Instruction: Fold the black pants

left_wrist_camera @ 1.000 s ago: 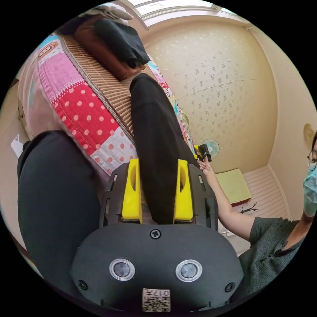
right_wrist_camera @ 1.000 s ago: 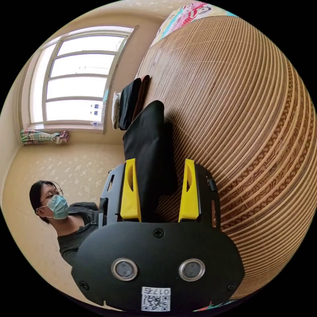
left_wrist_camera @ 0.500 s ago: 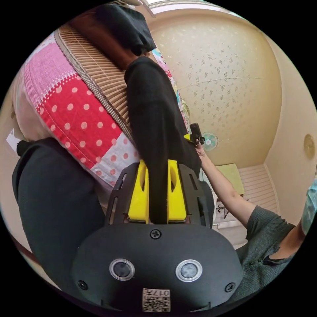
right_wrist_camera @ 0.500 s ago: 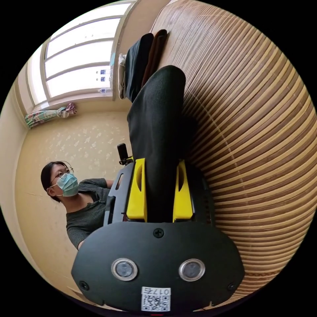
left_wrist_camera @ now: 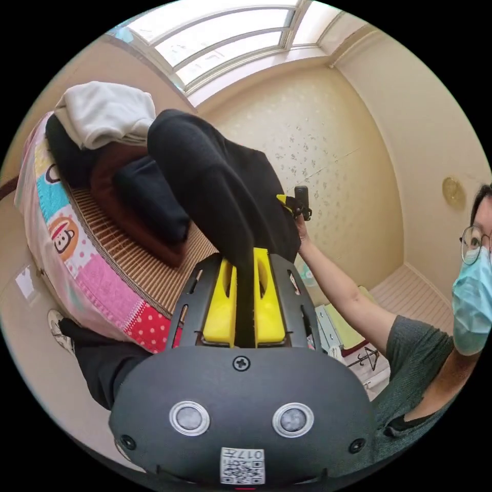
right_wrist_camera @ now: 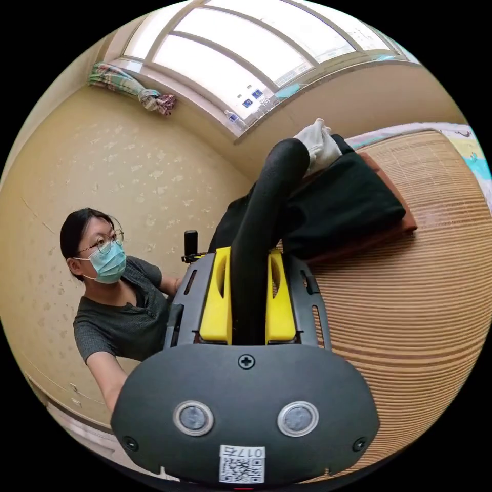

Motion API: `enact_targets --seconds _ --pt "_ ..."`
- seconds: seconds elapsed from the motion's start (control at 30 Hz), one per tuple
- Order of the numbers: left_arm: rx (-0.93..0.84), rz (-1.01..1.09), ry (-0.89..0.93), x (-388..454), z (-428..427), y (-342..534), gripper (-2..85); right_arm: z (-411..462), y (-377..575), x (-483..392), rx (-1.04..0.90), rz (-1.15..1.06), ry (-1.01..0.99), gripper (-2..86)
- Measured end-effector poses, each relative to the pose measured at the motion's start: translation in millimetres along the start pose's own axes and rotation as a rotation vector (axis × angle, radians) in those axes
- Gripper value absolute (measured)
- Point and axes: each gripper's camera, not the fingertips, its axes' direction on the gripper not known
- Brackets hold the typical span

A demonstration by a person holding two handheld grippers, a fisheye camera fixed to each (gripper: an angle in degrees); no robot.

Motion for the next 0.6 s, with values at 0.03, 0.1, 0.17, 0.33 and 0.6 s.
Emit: enact_targets --seconds 0.03,0.1,0.17,0.33,0.6 --pt "0.018 -0.027 0.006 -6.2 -1.6 -9.0 5.3 -7.3 -46.0 -2.2 0.018 0.011 0.089 8.1" --pt "0.086 -0.117 -0.024 -39.1 -0.9 -38.2 5.9 -29.2 -105.3 -3.6 0.139 0.099 0.314 5.8" --pt "0.172 -0.130 -0.168 -65.4 4.6 -43.2 7.2 -56.7 -135.7 -16.6 0.374 0.198 0.521 3.9" --pt "0.208 -0.372 -0.037 -112.9 32.2 41.1 10.5 -41.1 -141.0 -33.3 0.498 0.289 0.578 1.0" --pt "0.058 0.296 -0.478 20.7 122.8 123.0 8.8 16.3 83.9 -29.4 0.159 0.628 0.780 0.6"
